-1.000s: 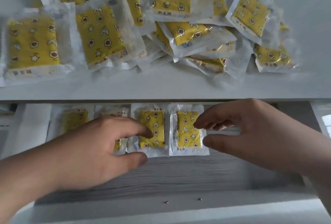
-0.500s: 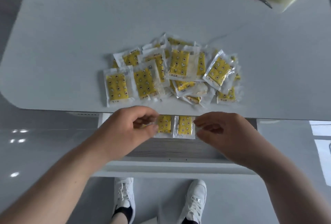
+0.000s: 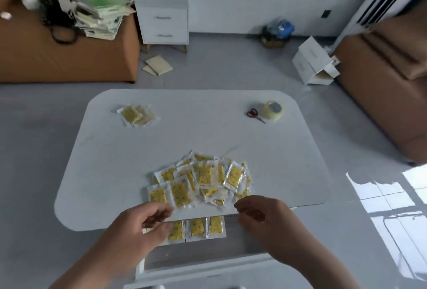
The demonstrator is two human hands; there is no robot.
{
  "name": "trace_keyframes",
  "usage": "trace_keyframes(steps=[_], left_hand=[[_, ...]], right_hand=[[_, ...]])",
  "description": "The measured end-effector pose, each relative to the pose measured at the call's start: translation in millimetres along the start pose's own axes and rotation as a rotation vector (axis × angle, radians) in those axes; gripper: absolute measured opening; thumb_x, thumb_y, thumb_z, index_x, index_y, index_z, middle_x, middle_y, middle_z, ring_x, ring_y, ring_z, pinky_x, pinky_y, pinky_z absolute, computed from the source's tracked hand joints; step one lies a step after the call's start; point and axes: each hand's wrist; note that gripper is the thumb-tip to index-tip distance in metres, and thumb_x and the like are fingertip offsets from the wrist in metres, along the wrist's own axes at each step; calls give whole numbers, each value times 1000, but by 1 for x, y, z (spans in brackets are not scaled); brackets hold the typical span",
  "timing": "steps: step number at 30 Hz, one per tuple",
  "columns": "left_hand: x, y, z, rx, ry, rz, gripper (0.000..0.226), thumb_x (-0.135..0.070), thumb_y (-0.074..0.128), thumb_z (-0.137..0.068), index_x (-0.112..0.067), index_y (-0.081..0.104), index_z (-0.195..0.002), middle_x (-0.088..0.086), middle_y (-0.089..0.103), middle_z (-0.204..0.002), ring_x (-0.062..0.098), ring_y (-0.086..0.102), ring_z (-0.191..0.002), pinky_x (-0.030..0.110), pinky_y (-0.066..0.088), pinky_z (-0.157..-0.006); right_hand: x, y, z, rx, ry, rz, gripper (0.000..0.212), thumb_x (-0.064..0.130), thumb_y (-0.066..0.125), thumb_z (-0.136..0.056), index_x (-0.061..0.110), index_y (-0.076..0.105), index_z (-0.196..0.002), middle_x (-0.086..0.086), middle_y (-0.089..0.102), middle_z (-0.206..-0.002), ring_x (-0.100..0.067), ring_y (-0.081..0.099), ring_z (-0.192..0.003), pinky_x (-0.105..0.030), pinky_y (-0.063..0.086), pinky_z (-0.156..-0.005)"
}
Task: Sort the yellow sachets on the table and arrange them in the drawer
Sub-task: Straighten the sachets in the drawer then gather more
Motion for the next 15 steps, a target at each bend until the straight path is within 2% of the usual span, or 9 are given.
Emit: trace_keyframes(steps=[2, 4, 7, 10, 12, 15], left_hand=[[-22, -20, 20, 23, 23, -15, 27, -13, 73, -82, -37, 71, -95, -25, 70, -98, -4, 65, -94, 5, 47, -80], [-43, -41, 42, 40, 59, -26, 25, -14, 73, -82, -35, 69, -95, -28, 70, -98, -4, 65, -94, 3, 46, -78], [-62, -71, 69, 49, 120, -48, 24, -17, 73, -82, -37, 69, -94, -28, 69, -97, -5, 65, -94, 4, 46, -79], [-70, -99, 87, 11, 153, -35, 30, -17, 72, -82, -45, 72, -90, -23, 70, -97, -3, 65, -93, 6, 46, -80], [-70, -112, 95, -14, 153, -11, 44, -13, 72, -82, -55, 66, -92, -18, 71, -99, 0, 67, -92, 8, 48, -82], [-62, -127, 99, -55, 111, 37, 45, -11, 73, -81, -54, 67, -90, -13, 73, -99, 3, 68, -92, 12, 50, -84]], right_hand=[[24, -7, 21, -33, -1, 6, 22, 29, 64, -86, 50, 61, -80, 17, 71, -90, 4, 65, -87, -21, 52, -86], [49, -13, 42, -72, -10, -4, 21, 27, 64, -87, 48, 62, -85, 18, 71, -90, 5, 65, -87, -17, 51, -84], [82, -14, 66, -105, -36, -13, 22, 24, 64, -87, 47, 63, -86, 22, 72, -87, 11, 64, -84, -5, 47, -76], [105, -7, 76, -101, -52, -17, 22, 24, 66, -86, 46, 66, -85, 25, 73, -87, 12, 65, -82, -8, 48, -78], [119, -2, 76, -56, -67, -5, 26, 25, 66, -85, 50, 66, -81, 33, 69, -88, 12, 65, -85, -11, 50, -83], [134, 3, 64, -10, -115, 32, 37, 26, 66, -85, 60, 64, -71, 43, 62, -87, 14, 63, -88, -5, 46, -81]])
Point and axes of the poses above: each hand's wrist, its own z-axis away from the middle knuckle, its own y-axis out of the palm, x = y × z
